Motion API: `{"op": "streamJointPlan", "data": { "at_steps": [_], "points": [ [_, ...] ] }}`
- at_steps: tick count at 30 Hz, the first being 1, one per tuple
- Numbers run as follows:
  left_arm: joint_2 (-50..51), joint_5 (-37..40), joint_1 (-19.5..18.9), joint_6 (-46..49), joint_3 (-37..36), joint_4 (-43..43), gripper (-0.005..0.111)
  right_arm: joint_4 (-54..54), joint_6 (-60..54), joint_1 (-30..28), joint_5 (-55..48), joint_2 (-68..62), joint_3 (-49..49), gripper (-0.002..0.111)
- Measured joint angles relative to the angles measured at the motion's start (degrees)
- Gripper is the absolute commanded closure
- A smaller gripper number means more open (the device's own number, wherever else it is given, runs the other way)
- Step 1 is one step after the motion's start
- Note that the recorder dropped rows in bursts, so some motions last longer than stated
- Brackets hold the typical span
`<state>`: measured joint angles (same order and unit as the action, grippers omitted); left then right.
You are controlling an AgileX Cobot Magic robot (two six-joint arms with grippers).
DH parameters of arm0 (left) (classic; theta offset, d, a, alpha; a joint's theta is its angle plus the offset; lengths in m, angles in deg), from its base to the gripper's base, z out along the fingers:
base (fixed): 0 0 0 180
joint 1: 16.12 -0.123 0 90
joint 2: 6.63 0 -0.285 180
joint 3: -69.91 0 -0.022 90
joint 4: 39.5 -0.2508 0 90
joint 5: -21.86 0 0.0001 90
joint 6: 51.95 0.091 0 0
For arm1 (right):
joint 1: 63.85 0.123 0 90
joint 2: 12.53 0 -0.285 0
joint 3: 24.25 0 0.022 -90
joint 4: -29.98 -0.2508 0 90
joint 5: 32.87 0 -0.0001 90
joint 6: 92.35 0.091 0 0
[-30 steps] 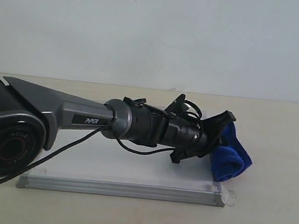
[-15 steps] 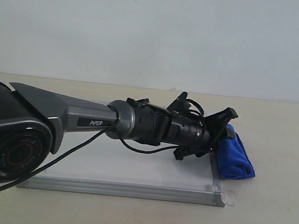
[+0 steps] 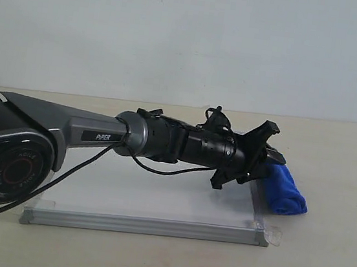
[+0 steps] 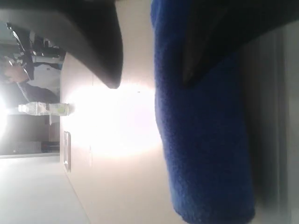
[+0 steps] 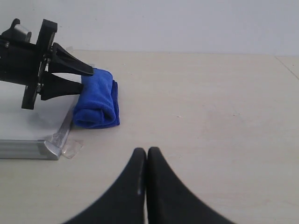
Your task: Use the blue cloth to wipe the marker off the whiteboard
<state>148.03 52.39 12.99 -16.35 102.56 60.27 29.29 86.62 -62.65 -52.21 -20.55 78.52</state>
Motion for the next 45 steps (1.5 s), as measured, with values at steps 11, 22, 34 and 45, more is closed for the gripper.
{"op": "streamJointPlan", "data": {
  "at_steps": [11, 22, 34, 45],
  "points": [
    [-4.6, 1.6, -0.4, 5.8, 0.0, -3.9, 0.103, 0.0, 0.0, 0.0, 0.0, 0.0, 0.0, 0.108],
    [-2.7, -2.4, -0.4, 6.3, 0.0, -4.5, 0.103, 0.0, 0.0, 0.0, 0.0, 0.0, 0.0, 0.108],
    [0.3, -3.6, 0.7, 6.2, 0.0, -5.1, 0.103, 0.0, 0.0, 0.0, 0.0, 0.0, 0.0, 0.108],
    [-0.3, -6.3, 1.2, -7.7, 0.4, -24.8, 0.103, 0.0, 0.0, 0.0, 0.0, 0.0, 0.0, 0.108]
  ]
}}
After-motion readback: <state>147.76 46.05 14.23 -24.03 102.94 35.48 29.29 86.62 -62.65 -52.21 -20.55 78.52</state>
